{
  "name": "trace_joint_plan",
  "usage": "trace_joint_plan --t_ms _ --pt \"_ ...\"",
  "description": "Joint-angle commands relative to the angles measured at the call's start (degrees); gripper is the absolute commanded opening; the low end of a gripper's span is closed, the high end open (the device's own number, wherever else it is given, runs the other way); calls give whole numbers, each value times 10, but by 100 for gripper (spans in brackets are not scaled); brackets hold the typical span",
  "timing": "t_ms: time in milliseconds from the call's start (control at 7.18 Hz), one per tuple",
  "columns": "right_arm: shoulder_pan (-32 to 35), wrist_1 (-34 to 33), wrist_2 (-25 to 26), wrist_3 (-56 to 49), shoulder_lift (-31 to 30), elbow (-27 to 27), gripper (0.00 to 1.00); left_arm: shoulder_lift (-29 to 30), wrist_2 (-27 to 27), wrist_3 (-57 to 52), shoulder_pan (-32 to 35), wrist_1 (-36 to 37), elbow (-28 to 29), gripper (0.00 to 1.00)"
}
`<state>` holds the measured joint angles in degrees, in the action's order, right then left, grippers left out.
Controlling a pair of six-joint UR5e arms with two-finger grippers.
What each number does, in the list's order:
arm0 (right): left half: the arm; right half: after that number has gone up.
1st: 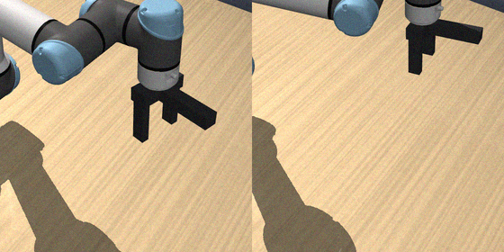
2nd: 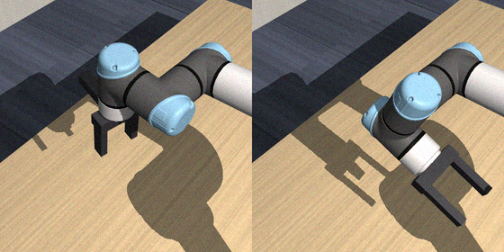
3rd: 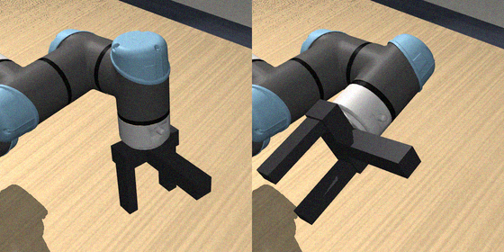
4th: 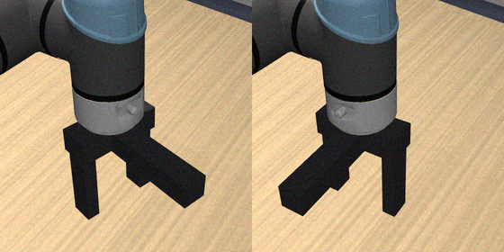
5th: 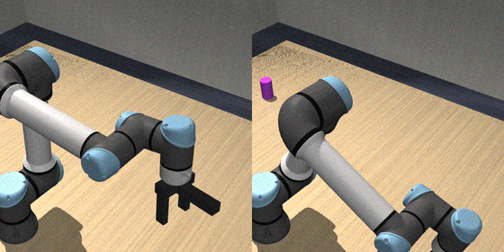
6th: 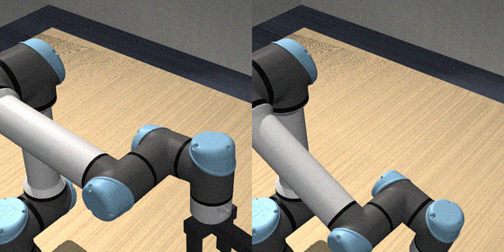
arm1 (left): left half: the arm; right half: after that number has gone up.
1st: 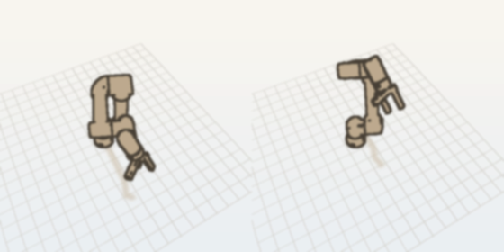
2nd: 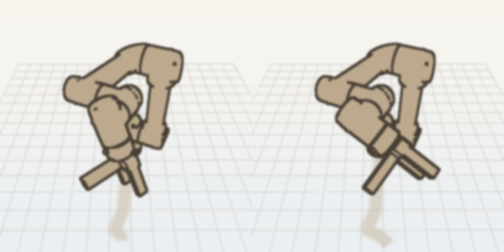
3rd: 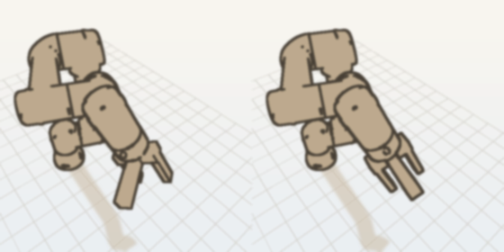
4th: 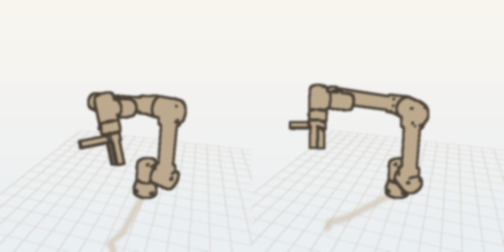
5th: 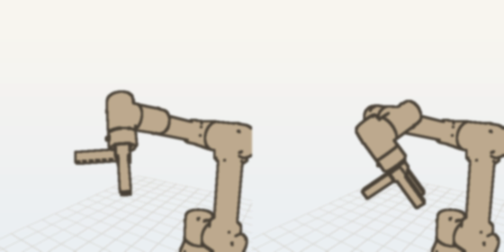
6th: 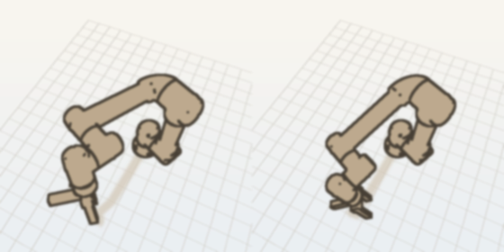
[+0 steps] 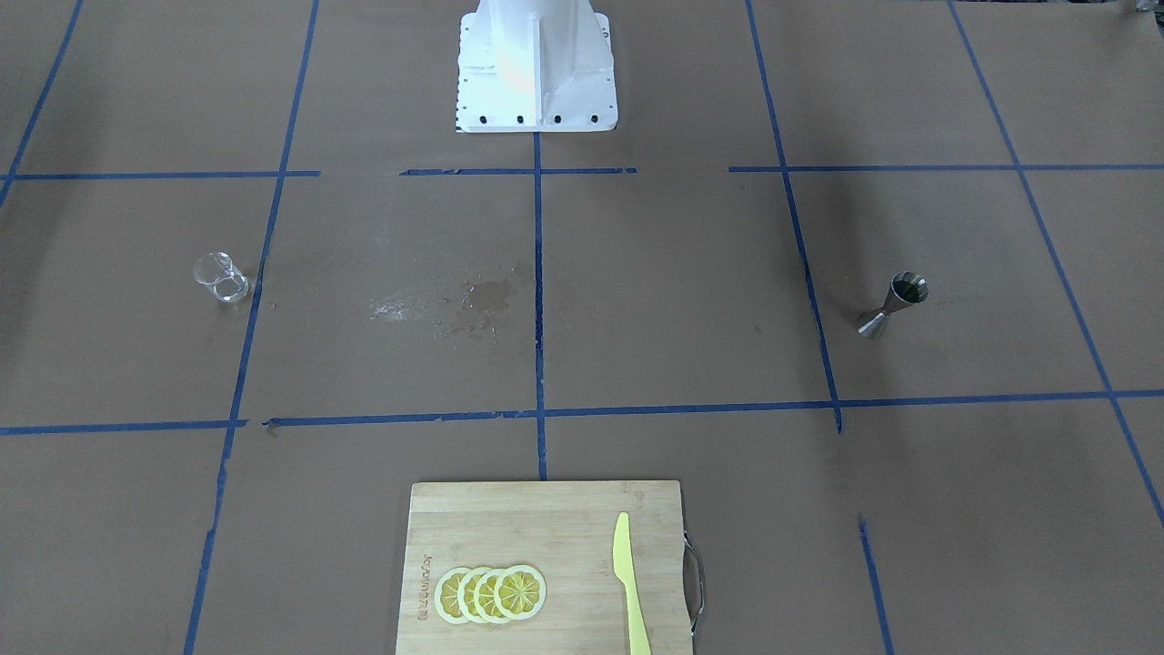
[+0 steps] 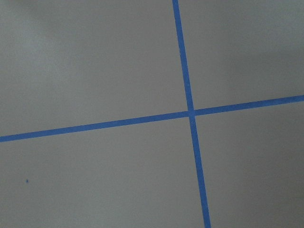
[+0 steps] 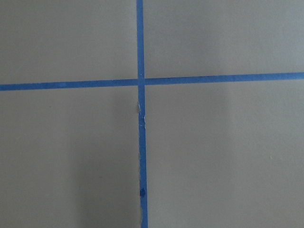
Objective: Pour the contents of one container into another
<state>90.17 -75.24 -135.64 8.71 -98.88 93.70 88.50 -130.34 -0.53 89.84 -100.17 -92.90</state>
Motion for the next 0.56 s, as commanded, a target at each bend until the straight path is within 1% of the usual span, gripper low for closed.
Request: trace_joint_plan --t_ms 0,139,279,418 --pt "2 -7 -6 -6 13 0 100 0 0 4 0 -11 1 100" --pt "12 -33 -21 -18 13 3 100 0 0 4 0 -11 -2 100" --pt "31 -75 -41 -67 15 3 100 0 0 4 0 -11 -4 100" --pt "46 -104 -42 -96 24 7 100 0 0 4 0 -11 -5 100"
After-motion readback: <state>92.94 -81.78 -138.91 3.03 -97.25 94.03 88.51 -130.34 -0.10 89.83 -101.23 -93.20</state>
